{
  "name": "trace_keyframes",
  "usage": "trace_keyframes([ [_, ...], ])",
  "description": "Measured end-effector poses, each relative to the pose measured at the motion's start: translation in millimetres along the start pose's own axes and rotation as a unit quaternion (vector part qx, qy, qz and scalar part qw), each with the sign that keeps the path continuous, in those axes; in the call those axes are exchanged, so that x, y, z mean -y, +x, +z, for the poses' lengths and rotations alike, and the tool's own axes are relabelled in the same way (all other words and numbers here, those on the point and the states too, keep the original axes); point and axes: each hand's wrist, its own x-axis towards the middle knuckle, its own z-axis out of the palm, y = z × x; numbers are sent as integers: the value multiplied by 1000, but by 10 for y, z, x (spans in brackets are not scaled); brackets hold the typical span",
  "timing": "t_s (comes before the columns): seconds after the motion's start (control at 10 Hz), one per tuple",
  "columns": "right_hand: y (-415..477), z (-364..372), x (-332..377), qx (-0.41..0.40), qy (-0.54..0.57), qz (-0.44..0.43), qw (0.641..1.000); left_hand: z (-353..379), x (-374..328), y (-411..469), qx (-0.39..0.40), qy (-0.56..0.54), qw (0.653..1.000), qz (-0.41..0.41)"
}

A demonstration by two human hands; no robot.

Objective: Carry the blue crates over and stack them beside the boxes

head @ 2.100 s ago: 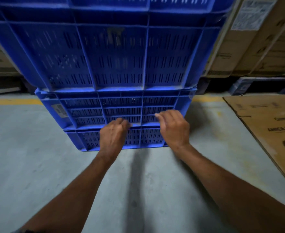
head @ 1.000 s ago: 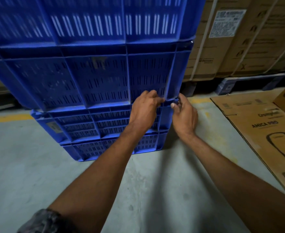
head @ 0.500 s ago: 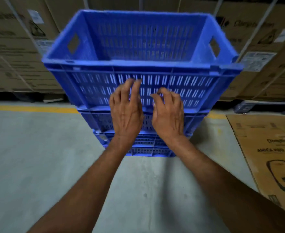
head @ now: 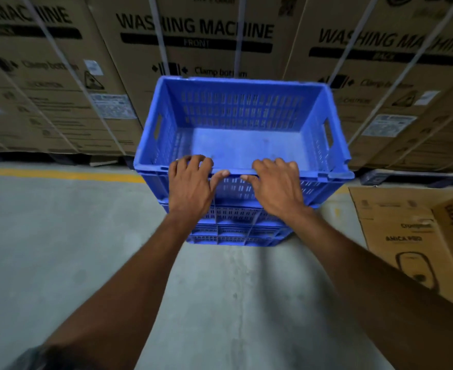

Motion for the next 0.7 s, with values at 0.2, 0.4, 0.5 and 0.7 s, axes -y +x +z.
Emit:
trace_keyframes([
  [0.2, 61, 8, -51, 4, -16, 22, 1000, 12, -44, 16, -14, -12, 1000, 2],
  [0.4, -99, -32, -66, 175, 28, 24, 984, -89, 178, 29, 233, -106, 965, 51],
  [0.5, -258, -275, -88, 203, 54, 30, 977, -407, 273, -126, 295, -126, 945, 59],
  [0.7, -687, -1223, -22, 86, 141, 86, 983, -1520, 68, -681, 182, -144, 973, 6],
])
